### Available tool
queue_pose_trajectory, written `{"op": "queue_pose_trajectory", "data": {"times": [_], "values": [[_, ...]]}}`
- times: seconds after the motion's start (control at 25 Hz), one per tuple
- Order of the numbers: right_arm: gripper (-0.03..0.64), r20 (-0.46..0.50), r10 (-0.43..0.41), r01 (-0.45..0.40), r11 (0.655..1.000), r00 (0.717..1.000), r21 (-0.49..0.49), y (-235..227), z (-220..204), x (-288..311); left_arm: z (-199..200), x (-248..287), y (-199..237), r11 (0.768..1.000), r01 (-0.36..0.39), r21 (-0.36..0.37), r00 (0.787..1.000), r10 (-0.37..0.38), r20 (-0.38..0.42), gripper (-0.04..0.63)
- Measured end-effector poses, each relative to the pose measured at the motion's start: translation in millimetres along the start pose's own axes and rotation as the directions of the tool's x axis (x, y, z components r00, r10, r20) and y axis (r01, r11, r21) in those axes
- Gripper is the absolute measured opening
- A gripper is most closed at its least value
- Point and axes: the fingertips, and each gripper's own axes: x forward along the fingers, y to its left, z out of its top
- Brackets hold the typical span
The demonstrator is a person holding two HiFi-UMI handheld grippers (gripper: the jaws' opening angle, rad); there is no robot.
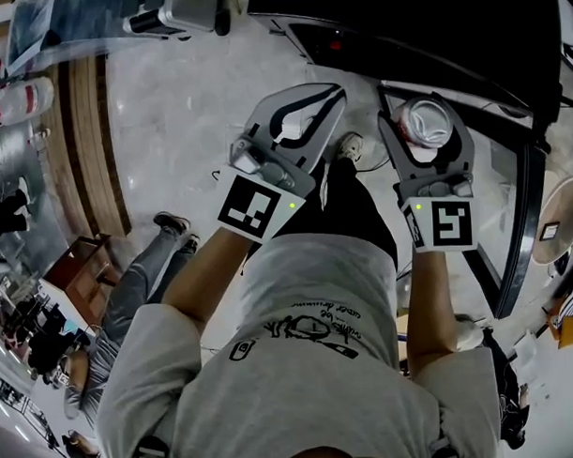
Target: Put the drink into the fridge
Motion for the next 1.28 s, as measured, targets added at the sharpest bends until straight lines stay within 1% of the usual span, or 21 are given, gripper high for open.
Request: {"op": "queue_pose_trajectory", "data": {"times": [0.32, 0.68, 0.84, 1.04, 1.28], "values": [[0.337, 0.009, -0.030, 0.030, 0.999, 1.000, 0.028, -15, -40, 37, -46, 23, 6, 1.000, -0.001, -0.016, 1.000, 0.001, -0.016, 0.029], [0.337, 0.061, -0.065, 0.065, 0.998, 0.996, 0.011, -32, -71, 82, -89, 46, 15, 0.998, -0.023, -0.061, 1.000, 0.022, -0.012, 0.029], [0.337, 0.085, -0.074, 0.074, 0.997, 0.994, 0.004, -39, -78, 105, -98, 54, 21, 0.997, -0.035, -0.076, 0.999, 0.035, -0.002, 0.029], [0.337, 0.096, -0.081, 0.082, 0.997, 0.992, 0.002, -46, -83, 143, -110, 65, 41, 0.995, -0.057, -0.087, 0.998, 0.058, 0.002, 0.029], [0.337, 0.123, -0.096, 0.097, 0.995, 0.988, -0.002, -63, -92, 167, -122, 78, 43, 0.994, -0.069, -0.088, 0.997, 0.070, 0.009, 0.029]]}}
